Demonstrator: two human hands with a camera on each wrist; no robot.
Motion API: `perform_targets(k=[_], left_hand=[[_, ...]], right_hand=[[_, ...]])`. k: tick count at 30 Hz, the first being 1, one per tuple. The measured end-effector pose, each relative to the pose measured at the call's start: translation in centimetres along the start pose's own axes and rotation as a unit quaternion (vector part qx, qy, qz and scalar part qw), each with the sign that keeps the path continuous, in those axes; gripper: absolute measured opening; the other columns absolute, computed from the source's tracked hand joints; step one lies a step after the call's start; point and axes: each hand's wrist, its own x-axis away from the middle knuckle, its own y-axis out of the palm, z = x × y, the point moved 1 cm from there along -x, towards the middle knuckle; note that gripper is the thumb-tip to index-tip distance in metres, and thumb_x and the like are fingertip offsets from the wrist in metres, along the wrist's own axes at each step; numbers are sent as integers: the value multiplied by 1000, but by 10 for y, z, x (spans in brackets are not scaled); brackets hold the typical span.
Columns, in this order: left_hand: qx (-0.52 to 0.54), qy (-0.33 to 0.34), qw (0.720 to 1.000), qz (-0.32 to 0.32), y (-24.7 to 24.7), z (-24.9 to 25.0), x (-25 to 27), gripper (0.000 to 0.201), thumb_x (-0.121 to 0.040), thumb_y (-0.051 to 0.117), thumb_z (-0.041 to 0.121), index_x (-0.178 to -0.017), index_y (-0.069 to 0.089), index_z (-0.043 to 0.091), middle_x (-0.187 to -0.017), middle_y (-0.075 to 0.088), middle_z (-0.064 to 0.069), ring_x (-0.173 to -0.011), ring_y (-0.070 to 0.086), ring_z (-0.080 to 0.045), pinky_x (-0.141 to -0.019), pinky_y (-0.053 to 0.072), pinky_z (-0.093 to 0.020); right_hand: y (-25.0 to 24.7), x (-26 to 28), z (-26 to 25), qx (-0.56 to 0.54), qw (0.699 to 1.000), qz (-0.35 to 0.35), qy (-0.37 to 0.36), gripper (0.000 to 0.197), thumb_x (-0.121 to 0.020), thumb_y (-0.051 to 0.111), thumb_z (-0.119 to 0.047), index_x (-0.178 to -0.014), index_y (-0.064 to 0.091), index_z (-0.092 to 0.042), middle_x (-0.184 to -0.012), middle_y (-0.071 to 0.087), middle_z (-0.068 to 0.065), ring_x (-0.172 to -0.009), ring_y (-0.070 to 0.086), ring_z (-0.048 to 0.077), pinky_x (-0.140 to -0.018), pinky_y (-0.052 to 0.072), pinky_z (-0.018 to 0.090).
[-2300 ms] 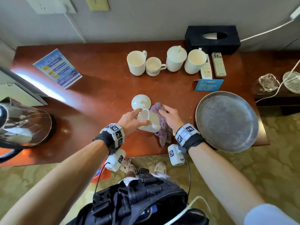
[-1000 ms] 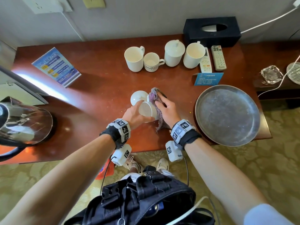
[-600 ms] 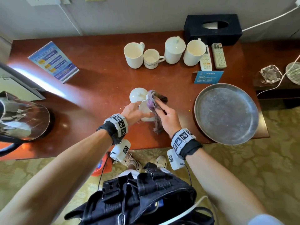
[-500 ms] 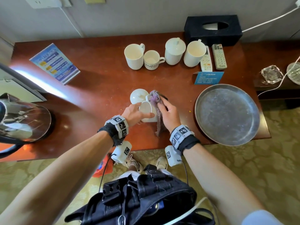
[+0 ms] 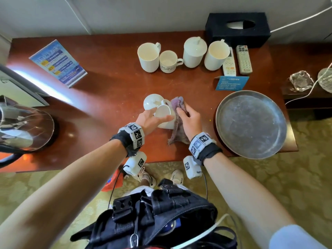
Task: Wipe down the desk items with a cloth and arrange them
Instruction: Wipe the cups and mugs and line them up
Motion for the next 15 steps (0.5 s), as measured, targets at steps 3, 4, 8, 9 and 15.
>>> perform_targets(k=[3,4,8,9,15], left_hand=[[-6,28,1000,8,5,6,2,85,-73,75,63,-140,49,17,-127,55,-3,-115,55,-26,-90,44,-34],[-11,39,999,5,6,7,2,90,-67,77,62,-140,50,17,-131,55,-6,-118,55,-29,-90,44,-36],[-13,65,998,6,6,5,2,95,-72,87,35,-151,35,31,-144,48,-9,-127,48,-28,-104,42,-39],[-18,71,997,14,5,4,1,91,-74,86,34,-150,37,33,-142,49,-9,-126,49,-28,-101,42,-35],[-1,21,1000,23,1,1,-12,91,-72,79,52,-151,38,33,-126,61,-14,-112,60,-29,-82,44,-26]], right_hand=[[-2,-12,1,12,1000,11,16,37,-99,56,-25,-135,60,-16,-120,66,-9,-116,59,10,-106,44,29],[-2,-14,2,12,1000,10,26,38,-100,54,-25,-137,58,-16,-120,63,-10,-117,57,10,-107,43,30],[1,-18,5,-61,996,-2,61,38,-101,52,-20,-138,56,-13,-128,64,-2,-120,59,16,-109,44,38],[3,-19,5,-77,995,-1,67,38,-100,52,-18,-138,56,-13,-128,65,-1,-120,60,17,-110,44,41],[8,7,-10,-55,997,-58,-10,42,-101,49,-16,-143,51,-17,-139,59,-1,-128,53,9,-110,42,29]])
